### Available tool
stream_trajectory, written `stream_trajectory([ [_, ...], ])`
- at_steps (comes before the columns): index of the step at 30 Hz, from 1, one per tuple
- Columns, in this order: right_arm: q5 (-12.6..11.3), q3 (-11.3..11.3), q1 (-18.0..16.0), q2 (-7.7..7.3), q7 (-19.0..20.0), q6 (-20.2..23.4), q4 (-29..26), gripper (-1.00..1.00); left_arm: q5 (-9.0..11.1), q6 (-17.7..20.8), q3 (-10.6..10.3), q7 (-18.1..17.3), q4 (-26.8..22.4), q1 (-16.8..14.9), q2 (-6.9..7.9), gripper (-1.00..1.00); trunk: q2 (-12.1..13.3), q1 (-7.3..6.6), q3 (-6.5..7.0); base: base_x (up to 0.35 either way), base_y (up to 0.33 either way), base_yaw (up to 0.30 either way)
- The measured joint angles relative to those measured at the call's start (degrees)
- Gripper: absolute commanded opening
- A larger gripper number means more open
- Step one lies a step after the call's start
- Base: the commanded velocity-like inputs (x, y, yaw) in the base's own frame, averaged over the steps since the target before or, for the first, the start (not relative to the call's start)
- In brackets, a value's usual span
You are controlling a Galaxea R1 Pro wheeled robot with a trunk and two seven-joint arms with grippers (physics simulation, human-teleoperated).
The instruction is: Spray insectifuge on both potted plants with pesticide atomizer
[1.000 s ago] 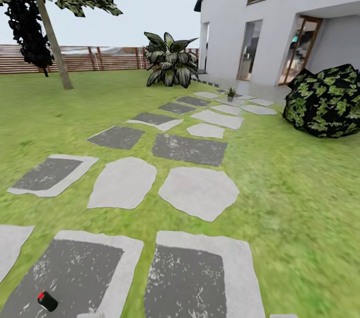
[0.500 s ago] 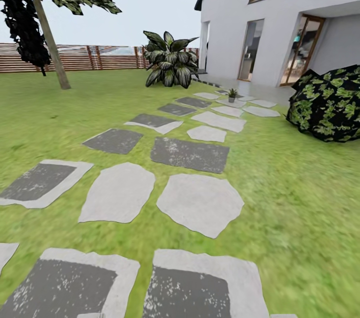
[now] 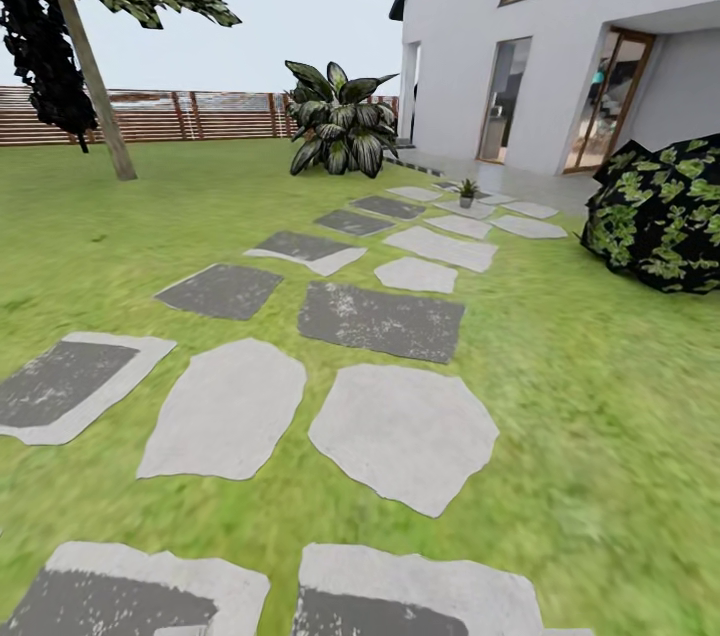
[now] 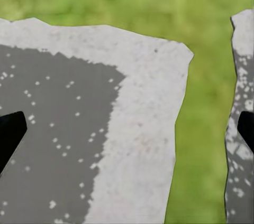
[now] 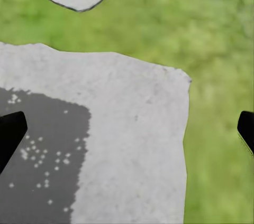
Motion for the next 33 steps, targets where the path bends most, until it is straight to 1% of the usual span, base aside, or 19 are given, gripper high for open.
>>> stream_trajectory([
  [6,0.00,0.00,0.00,0.01,-0.03,-0.01,0.00,1.00,0.00,0.00,0.00,0.00,0.00,0.00,0.00,1.00,0.00,0.00,0.00,0.339,0.000,0.036],
  [19,0.00,0.01,-0.02,0.05,-0.04,-0.04,0.02,1.00,0.00,0.00,0.00,0.00,-0.02,0.02,0.01,1.00,0.00,0.00,0.00,0.340,0.000,0.255],
  [33,0.00,0.00,0.00,0.07,0.01,0.00,0.00,1.00,0.00,0.00,0.00,0.00,0.00,0.00,0.09,1.00,0.00,0.00,0.00,0.339,0.009,0.012],
])
